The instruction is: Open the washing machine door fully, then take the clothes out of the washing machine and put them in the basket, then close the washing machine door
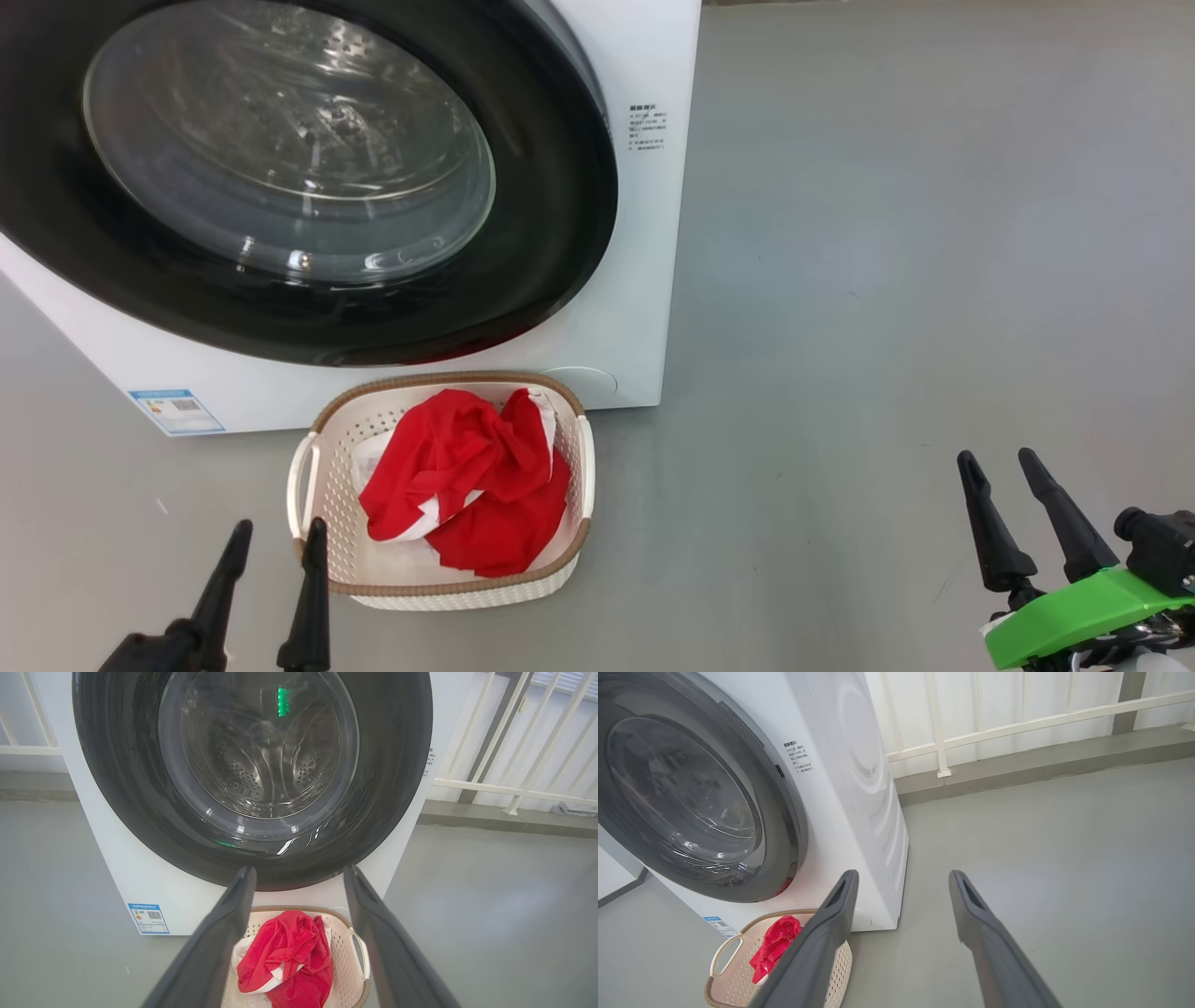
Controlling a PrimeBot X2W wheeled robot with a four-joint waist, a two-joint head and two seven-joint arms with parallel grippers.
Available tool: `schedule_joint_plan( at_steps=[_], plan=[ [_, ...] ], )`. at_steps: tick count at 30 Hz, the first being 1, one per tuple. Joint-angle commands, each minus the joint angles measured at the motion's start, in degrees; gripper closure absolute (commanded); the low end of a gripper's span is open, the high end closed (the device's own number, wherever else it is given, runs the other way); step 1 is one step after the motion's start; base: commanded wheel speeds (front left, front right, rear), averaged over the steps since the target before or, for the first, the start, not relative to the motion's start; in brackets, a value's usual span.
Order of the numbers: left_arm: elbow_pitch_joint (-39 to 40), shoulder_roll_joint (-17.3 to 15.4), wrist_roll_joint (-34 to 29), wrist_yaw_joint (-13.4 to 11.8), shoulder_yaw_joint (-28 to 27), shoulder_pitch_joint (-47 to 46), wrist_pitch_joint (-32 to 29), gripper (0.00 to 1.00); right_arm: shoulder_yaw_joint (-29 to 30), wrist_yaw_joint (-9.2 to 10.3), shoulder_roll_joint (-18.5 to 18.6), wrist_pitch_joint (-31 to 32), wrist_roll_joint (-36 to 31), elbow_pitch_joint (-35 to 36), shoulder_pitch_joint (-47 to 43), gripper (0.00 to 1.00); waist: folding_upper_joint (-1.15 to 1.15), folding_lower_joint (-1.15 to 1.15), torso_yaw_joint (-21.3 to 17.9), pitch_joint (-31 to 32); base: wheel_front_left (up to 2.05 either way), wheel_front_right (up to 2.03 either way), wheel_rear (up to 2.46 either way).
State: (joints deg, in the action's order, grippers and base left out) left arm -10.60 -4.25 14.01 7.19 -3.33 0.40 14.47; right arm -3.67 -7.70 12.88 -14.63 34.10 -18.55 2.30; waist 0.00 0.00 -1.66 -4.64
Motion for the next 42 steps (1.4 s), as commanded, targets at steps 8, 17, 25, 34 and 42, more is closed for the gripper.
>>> schedule_joint_plan(
  at_steps=[8, 17, 25, 34, 42],
  plan=[
    [1.67, -0.87, -0.05, 0.3, -1.63, 0.53, 0.52, 0.0, -0.02, 0.21, 0.71, -0.37, -1.06, 1.54, -1.19, 0.0, 0.0, 0.0, -0.09, 0.5, 0.0, 0.0, 0.0],
    [1.65, -0.85, 0.38, 0.3, -1.73, 0.68, 0.52, 0.0, -0.02, 0.21, 0.65, -0.37, -1.16, 1.65, -1.36, 0.0, 0.0, 0.0, -0.03, 0.84, 0.0, 0.0, 0.0],
    [1.71, -0.79, 0.61, 0.3, -1.83, 0.83, 0.52, 0.0, -0.13, 0.21, 0.68, -0.37, -1.14, 1.77, -1.43, 0.0, 0.0, 0.0, -0.01, 0.92, 0.0, 0.0, 0.0],
    [1.65, -0.78, 0.62, 0.3, -1.91, 0.69, 0.52, 0.0, -0.11, 0.21, 0.62, -0.37, -1.12, 1.85, -1.27, 0.0, 0.0, 0.0, -0.02, 0.52, 0.0, 0.0, 0.0],
    [-0.09, 0.06, 0.63, -0.03, 0.01, 1.13, -0.02, 1.0, 0.89, -0.01, -0.62, 0.01, -0.38, 0.2, -1.29, 1.0, 0.0, 0.0, 0.02, 0.39, 0.0, 0.0, 0.0]
  ],
)
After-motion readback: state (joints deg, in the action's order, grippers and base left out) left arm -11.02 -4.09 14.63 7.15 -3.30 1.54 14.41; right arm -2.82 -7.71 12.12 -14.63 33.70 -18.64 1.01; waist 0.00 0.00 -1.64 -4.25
